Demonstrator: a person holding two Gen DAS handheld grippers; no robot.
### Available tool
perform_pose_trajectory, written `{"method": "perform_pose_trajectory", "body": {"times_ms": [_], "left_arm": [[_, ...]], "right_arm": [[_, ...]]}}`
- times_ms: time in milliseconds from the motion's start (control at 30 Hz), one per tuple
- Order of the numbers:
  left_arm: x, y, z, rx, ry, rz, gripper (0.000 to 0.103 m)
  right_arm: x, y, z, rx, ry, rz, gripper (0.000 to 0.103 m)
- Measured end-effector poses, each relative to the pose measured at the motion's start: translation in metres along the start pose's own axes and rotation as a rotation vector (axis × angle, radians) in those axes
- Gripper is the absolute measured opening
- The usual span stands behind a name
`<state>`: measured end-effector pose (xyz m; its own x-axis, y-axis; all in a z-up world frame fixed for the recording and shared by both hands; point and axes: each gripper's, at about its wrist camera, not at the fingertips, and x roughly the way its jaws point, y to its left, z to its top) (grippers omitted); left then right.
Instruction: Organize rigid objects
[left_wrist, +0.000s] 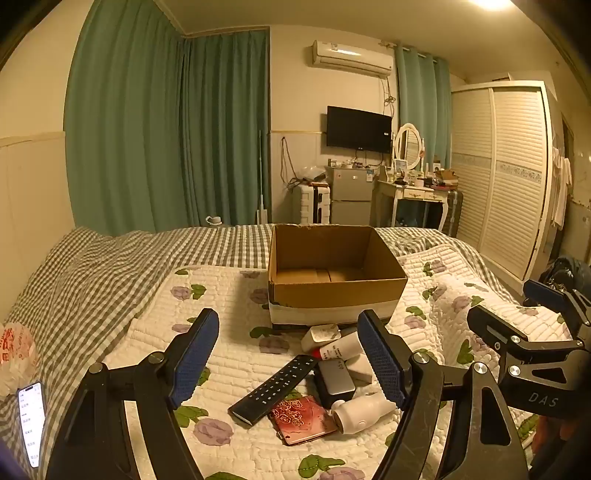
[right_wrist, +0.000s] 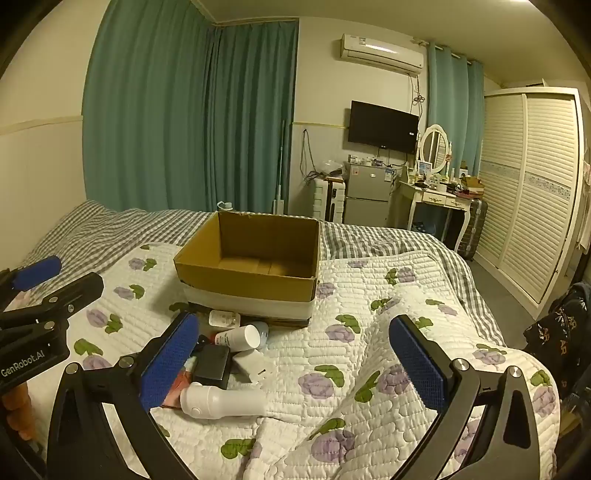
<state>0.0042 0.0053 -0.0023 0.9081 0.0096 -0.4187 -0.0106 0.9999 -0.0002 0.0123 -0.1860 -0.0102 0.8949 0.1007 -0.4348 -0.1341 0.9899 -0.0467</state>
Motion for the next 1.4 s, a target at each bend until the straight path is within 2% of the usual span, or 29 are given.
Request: {"method": "perform_pose_trajectory", "body": {"times_ms": [1400], "left_arm": [[0.0060,0.0020,-0.0041,0.002,0.015,0.001,0.080]], "right_arm": [[0.0030,-0.0018,-0.0062,0.012,0.017,0.003,0.103]]}}
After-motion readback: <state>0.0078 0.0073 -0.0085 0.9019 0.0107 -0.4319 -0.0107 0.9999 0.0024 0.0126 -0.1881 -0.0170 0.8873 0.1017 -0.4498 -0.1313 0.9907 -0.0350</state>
